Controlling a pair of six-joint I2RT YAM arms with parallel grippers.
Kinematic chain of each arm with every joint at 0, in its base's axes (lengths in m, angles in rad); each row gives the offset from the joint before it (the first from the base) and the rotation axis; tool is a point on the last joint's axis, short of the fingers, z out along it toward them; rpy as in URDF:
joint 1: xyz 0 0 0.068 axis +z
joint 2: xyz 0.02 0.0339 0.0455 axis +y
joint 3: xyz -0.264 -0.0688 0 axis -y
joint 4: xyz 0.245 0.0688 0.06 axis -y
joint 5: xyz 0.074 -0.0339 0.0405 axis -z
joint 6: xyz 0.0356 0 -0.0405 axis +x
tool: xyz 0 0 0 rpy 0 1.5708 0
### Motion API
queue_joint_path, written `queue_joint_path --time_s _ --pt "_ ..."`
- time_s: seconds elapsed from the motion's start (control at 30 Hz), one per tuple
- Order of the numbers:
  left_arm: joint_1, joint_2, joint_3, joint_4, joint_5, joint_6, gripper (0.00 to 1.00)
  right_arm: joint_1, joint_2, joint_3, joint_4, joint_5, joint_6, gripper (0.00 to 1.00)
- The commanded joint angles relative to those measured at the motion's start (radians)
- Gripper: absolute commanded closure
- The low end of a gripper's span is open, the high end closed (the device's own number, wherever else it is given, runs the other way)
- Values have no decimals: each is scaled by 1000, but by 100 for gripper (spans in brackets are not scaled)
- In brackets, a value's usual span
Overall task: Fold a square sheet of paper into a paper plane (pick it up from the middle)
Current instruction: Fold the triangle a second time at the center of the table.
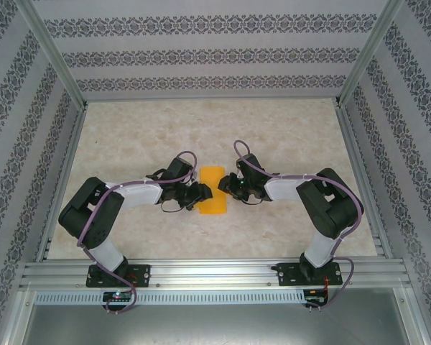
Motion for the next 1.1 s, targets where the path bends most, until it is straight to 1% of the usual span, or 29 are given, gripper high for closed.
queue_joint_path --time_s 0.0,0.23,0.4,0.53,0.7,0.77,0.83,0.93,1.03,1.07 --pt "-9 16 1 104 20 -34 51 -3 -12 -23 -42 18 2 65" --pt "19 68 44 125 37 -35 50 -3 -32 -15 -38 9 -3 64" --pt "62 86 56 120 39 -22 50 -4 -89 -30 -31 22 -12 61" --pt "89 109 81 121 68 -6 51 -3 -177 -64 -22 50 -26 54" --pt "91 137 112 126 105 4 52 12 -294 -112 -60 117 -65 44" --pt "91 144 123 117 113 13 52 30 -338 -129 -65 138 -92 41" --pt "92 151 131 119 119 15 52 67 -369 -137 -57 164 -138 41" --pt "94 165 151 122 134 14 53 167 -392 -132 -58 255 -254 41" --pt "99 172 170 112 142 11 54 275 -373 -104 -76 382 -361 41" --pt "98 171 173 111 144 11 54 322 -361 -89 -86 444 -405 40"
